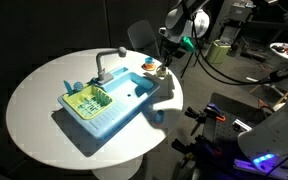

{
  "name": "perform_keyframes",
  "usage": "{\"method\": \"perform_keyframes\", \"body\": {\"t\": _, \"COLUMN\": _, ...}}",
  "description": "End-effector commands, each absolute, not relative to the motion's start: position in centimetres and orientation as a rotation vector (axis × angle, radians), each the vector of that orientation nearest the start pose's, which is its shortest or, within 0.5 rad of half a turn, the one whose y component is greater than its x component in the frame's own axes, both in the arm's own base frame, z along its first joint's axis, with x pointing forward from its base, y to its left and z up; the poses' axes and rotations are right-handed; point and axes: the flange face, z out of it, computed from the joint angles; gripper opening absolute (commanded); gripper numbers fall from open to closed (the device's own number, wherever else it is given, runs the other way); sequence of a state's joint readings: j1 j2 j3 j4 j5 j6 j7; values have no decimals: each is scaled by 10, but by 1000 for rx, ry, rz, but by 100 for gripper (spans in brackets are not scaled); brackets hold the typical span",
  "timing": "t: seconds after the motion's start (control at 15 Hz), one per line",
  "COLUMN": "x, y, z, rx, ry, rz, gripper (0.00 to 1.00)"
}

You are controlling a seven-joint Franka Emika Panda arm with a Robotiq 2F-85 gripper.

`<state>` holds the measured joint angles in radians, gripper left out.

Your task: Pick up the detergent and put it on the table

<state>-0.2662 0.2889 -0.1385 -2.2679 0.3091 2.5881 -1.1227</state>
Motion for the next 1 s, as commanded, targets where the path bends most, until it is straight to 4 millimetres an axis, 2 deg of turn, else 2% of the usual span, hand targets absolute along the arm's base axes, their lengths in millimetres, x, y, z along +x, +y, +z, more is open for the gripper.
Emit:
{"method": "perform_keyframes", "body": {"t": 0.0, "x": 501, "y": -224, "z": 230, "rx": -3015, "ry": -721, "rz": -198, "gripper": 8}}
{"method": "perform_keyframes", "body": {"t": 0.93, "x": 511, "y": -221, "z": 212, "rx": -2991, "ry": -736, "rz": -223, "gripper": 8}}
